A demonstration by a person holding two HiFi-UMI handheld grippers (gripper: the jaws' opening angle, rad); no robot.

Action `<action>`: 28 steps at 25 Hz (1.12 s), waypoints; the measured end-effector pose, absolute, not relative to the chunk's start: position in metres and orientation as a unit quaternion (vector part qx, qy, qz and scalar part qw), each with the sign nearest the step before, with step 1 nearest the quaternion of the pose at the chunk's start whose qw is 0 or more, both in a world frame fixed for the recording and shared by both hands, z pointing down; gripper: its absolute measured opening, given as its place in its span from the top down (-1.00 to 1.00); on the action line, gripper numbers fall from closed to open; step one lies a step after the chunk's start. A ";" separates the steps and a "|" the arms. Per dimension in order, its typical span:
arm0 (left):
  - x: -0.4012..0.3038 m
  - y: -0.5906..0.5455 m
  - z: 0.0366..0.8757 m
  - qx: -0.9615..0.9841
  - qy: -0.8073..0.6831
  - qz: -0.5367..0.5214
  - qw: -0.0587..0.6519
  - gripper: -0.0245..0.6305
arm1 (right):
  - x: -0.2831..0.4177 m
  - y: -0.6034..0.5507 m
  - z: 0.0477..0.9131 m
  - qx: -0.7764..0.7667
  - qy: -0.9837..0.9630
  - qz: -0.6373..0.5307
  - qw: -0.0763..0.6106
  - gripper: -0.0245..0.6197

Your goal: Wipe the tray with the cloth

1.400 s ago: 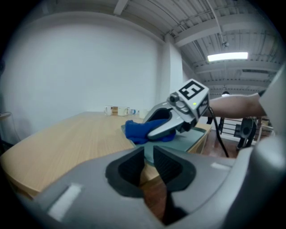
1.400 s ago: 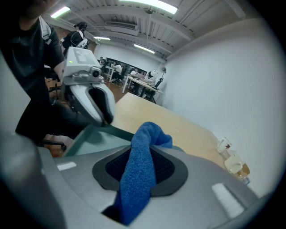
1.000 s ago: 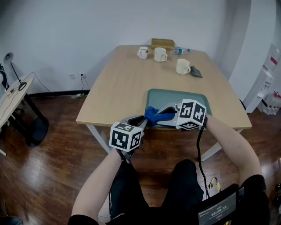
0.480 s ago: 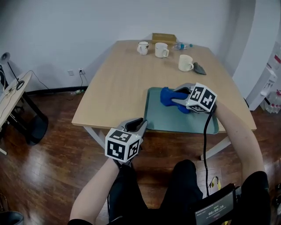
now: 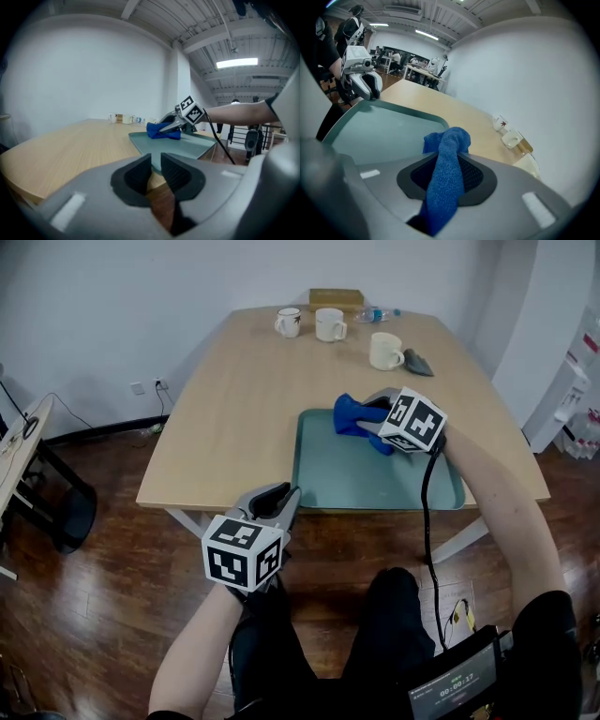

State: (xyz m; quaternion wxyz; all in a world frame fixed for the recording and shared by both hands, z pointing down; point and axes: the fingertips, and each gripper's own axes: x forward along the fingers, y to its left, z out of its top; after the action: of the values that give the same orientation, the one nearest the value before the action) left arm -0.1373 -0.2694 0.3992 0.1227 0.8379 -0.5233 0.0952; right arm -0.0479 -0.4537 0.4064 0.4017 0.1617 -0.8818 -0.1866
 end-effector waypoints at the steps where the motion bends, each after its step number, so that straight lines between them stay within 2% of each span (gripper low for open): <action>1: -0.137 -0.270 0.400 0.838 -0.523 0.095 0.125 0.72 | -0.049 -0.447 0.408 0.152 -0.880 -0.190 0.408 0.60; 7: -0.138 -0.270 0.403 0.837 -0.523 0.100 0.129 0.72 | -0.057 -0.382 0.414 0.093 -0.873 -0.207 0.432 0.60; 17: -0.138 -0.270 0.406 0.834 -0.526 0.104 0.128 0.72 | -0.049 -0.274 0.415 0.001 -0.891 -0.193 0.410 0.60; 25: -0.136 -0.268 0.402 0.835 -0.528 0.097 0.121 0.72 | -0.036 -0.298 0.400 0.021 -0.907 -0.185 0.377 0.60; 28: -0.137 -0.268 0.399 0.836 -0.529 0.093 0.115 0.73 | -0.012 -0.351 0.393 0.090 -0.890 -0.189 0.406 0.60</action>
State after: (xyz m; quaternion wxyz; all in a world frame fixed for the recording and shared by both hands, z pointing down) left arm -0.1368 -0.2678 0.3991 0.1145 0.8358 -0.5288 0.0933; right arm -0.0118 -0.3512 0.3934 0.4055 0.0903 -0.8897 -0.1893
